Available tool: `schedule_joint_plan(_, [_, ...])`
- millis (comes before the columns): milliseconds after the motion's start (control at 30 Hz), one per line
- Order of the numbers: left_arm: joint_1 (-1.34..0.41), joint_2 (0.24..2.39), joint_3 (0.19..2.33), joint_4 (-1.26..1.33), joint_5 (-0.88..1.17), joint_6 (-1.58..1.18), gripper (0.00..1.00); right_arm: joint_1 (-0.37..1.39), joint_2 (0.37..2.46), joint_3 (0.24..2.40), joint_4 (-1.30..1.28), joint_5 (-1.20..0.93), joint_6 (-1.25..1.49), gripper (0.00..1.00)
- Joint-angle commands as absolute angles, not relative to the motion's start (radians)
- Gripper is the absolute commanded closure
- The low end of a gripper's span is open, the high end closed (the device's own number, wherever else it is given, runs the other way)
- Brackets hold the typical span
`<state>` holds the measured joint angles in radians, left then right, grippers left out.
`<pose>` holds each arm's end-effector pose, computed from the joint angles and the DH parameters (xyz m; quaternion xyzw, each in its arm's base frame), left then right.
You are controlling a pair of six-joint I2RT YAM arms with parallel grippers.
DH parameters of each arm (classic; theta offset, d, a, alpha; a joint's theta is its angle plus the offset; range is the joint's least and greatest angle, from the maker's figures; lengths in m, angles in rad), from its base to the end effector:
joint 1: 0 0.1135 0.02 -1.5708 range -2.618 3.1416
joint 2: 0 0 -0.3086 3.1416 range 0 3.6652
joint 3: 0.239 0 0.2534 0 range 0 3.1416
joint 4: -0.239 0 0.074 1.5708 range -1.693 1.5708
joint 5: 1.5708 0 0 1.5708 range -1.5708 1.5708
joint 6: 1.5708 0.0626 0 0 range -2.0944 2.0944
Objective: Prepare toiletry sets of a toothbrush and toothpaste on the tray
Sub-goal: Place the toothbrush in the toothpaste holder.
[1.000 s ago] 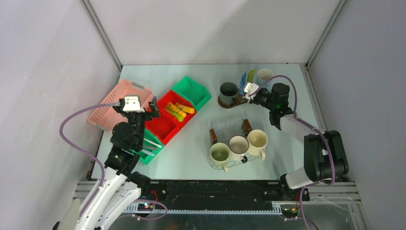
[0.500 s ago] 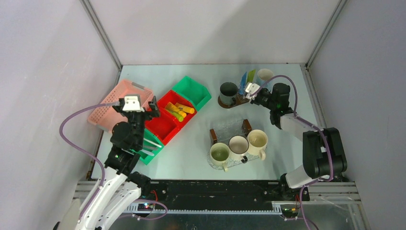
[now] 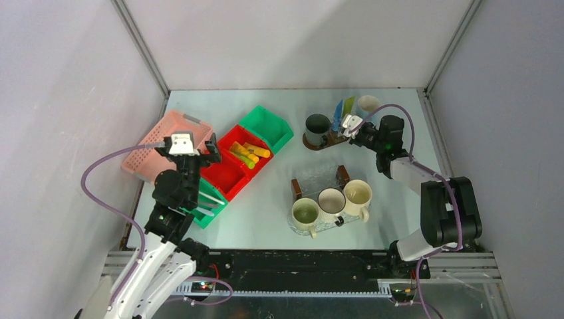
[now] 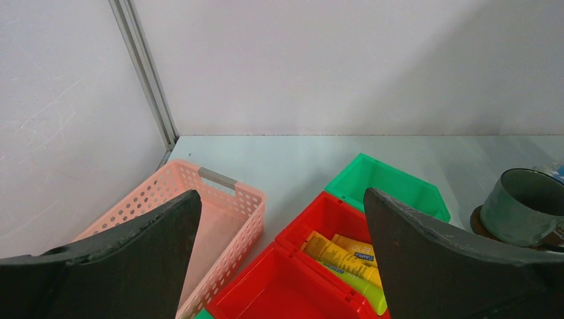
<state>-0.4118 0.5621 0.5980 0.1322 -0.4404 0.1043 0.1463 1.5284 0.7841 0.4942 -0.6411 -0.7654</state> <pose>0.1312 -0.0282 0.3686 -0.0007 0.6514 0.0251 0.7583 0.3398 0.0879 0.2684 -0.5035 0.5879 0.0597 0.6303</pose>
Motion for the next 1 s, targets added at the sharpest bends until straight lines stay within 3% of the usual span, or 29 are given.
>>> schedule_joint_plan(0, [-0.403, 0.550, 0.594, 0.163, -0.436, 0.092, 0.00, 0.141, 1.509, 0.787, 0.503, -0.661, -0.754, 0.68])
schedule_joint_plan(267, [-0.402, 0.545, 0.602, 0.155, -0.429, 0.069, 0.00, 0.138, 1.431, 0.787, 0.467, -0.668, -0.753, 0.50])
schedule_joint_plan(333, [-0.402, 0.552, 0.615, 0.141, -0.433, 0.045, 0.00, 0.136, 1.405, 0.787, 0.456, -0.669, -0.749, 0.34])
schedule_joint_plan(367, [-0.403, 0.556, 0.619, 0.128, -0.435, 0.038, 0.00, 0.134, 1.397, 0.787, 0.450, -0.669, -0.745, 0.09])
schedule_joint_plan(433, [-0.402, 0.563, 0.636, 0.110, -0.437, 0.014, 0.00, 0.132, 1.367, 0.787, 0.442, -0.665, -0.729, 0.02])
schedule_joint_plan(733, [-0.403, 0.574, 0.736, -0.082, -0.480, -0.109, 0.00, 0.118, 1.146, 0.773, 0.371, -0.552, -0.544, 0.01])
schedule_joint_plan(967, [-0.403, 0.572, 0.818, -0.271, -0.525, -0.237, 0.00, 0.116, 0.912, 0.773, 0.195, -0.321, -0.267, 0.01])
